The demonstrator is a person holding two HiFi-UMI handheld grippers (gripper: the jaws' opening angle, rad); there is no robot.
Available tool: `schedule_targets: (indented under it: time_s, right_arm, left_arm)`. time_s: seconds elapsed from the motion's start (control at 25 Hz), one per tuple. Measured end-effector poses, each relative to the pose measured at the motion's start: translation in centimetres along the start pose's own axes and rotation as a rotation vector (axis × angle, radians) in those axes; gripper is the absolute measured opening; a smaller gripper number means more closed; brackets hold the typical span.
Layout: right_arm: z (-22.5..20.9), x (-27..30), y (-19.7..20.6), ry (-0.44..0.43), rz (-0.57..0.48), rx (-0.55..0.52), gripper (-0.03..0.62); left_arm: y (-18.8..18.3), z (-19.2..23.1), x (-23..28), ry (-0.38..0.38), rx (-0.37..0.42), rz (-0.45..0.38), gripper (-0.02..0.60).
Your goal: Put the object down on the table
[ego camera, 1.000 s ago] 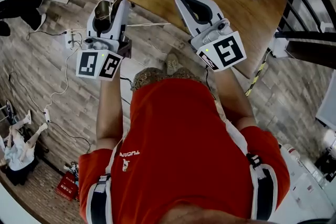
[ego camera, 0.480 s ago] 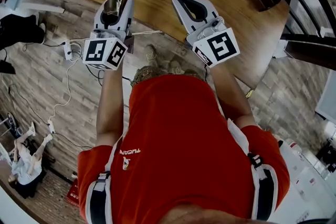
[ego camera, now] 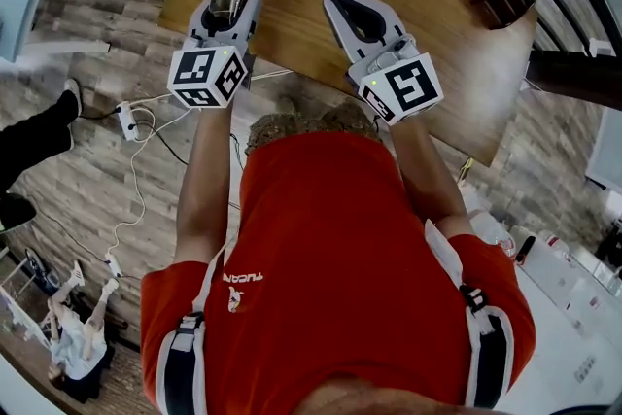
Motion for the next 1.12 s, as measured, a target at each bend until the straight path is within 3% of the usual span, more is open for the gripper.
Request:
schedule_targets:
  time_s: [0.6, 0.88, 1.12]
  right_arm:
    - [-3.3, 2.6, 2.2, -0.014, 0.057, 0.036, 0.025]
    - [-4.5, 2.4, 2.7, -0.001, 0.077, 0.057, 0.025]
    - [-4.9, 2.1, 3.0, 0.005, 0.079, 0.068, 0.026]
  left_arm:
    - [6.0, 4.1, 8.6, -0.032, 0.010, 0.349, 0.183]
    - [8.2, 5.6, 10.3, -0.080, 0.024, 0.511, 0.184]
    - [9.7, 6.1, 10.4, -0.100, 0.036, 0.598, 0.187]
Point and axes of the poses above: the fingertips, and each gripper's own axes: x forward along the fingers, z to its left, y out of its underside, the point moved 8 cm from there along -x, backward along the fingers
